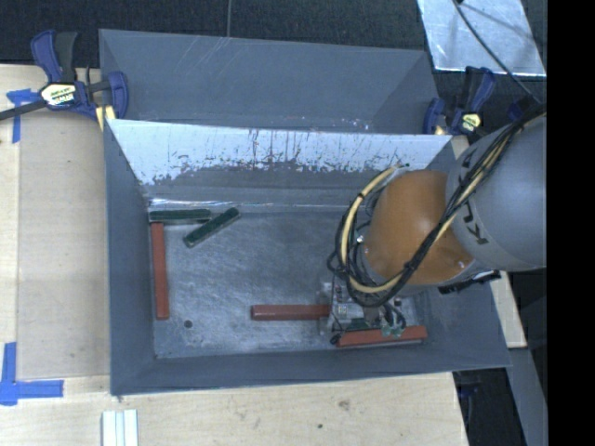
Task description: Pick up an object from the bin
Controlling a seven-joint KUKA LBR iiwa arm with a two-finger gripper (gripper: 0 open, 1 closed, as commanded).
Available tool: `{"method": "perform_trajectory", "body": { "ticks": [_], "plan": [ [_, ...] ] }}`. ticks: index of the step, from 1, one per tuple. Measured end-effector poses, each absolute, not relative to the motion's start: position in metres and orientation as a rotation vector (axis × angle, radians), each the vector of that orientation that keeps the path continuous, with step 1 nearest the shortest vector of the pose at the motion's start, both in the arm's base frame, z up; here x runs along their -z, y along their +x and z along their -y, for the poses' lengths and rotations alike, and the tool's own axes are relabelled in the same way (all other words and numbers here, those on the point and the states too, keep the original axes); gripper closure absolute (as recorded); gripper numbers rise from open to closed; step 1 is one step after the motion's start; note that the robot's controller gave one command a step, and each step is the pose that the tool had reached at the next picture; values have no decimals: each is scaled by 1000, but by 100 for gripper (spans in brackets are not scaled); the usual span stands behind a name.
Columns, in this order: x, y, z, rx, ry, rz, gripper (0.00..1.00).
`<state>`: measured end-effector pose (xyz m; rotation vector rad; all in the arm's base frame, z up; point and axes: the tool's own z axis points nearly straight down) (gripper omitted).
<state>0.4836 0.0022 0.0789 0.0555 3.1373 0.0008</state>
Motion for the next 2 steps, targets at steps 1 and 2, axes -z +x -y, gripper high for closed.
{"method": "perform_trajectory", "body": {
  "ticks": [1, 2],
  "plan": [
    [-195, 506, -30, -2, 27, -3130, 100],
    [-331, 503, -72, -4, 10, -3130, 100]
  ]
}}
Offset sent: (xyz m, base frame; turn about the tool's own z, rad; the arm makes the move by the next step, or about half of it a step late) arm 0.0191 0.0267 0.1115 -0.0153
